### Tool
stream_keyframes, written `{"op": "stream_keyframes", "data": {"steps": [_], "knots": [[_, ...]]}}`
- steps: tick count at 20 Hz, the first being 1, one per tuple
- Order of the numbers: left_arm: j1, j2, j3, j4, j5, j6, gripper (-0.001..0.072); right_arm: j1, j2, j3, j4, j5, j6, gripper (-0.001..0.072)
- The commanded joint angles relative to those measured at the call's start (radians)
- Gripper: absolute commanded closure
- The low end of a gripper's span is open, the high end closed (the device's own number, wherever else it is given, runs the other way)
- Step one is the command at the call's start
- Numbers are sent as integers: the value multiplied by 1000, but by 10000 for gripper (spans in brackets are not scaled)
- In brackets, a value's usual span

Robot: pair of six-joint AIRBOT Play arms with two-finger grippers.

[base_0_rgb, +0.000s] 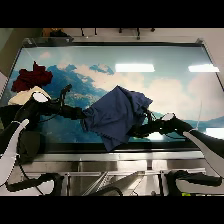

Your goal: Fold the shirts.

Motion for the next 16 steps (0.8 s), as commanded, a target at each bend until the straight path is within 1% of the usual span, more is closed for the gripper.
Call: {"op": "stream_keyframes", "data": {"steps": [1,3,6,8,11,16], "knots": [[0,-1,0,-1,-5,2,689,5,-7,-2,98,12,-60,367],[0,-1,0,0,-7,2,689,5,-6,-1,103,48,-60,367],[0,-1,0,-1,-8,2,689,5,-6,-1,108,54,-70,368],[0,-1,0,-1,-10,2,689,5,-6,-1,142,73,-75,368],[0,-1,0,-1,-16,2,689,5,-6,-1,209,125,-109,368],[0,-1,0,-1,-15,1,689,5,-42,-1,200,82,-122,369]]}}
